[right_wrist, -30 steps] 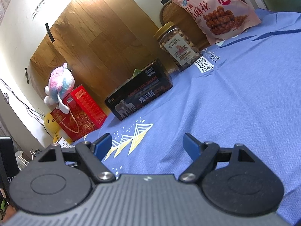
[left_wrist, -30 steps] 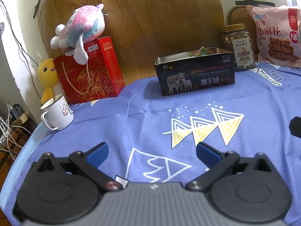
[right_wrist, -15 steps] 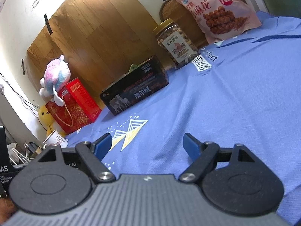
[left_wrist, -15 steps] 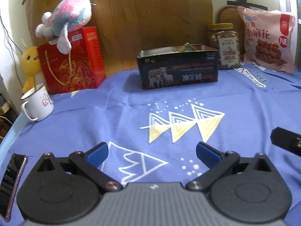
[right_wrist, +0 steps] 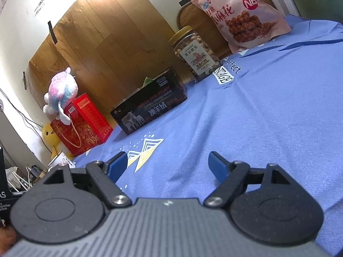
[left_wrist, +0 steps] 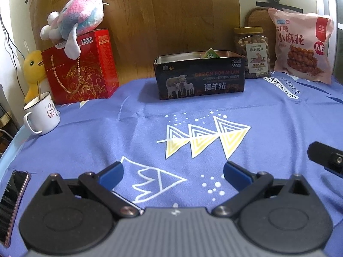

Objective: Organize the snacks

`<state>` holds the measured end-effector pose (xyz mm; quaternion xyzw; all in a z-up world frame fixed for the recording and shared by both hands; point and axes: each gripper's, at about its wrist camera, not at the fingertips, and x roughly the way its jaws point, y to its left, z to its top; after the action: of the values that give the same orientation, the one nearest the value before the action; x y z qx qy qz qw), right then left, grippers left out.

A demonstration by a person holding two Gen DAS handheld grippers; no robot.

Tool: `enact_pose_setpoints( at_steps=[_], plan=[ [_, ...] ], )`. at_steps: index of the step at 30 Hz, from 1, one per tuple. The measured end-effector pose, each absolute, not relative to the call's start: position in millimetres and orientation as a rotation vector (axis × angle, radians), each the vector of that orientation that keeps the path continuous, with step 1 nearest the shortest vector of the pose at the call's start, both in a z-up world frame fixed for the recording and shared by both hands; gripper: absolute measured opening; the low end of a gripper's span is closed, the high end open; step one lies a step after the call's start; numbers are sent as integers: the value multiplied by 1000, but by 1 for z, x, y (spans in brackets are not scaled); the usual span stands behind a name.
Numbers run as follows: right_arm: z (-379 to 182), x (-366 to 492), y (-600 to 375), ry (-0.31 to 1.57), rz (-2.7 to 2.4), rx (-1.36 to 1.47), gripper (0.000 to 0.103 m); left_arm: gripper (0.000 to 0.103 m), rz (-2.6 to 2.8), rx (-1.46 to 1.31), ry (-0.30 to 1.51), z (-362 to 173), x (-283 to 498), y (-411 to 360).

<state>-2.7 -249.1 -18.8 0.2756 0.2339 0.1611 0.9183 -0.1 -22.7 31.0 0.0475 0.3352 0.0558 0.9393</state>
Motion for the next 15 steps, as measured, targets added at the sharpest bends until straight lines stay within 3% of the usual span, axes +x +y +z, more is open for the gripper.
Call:
enact_pose_setpoints(
  at_steps=[15],
  plan=[
    [-22,-4,-248,487,325,567,84,103,123,84,704,24,1,-21]
  ],
)
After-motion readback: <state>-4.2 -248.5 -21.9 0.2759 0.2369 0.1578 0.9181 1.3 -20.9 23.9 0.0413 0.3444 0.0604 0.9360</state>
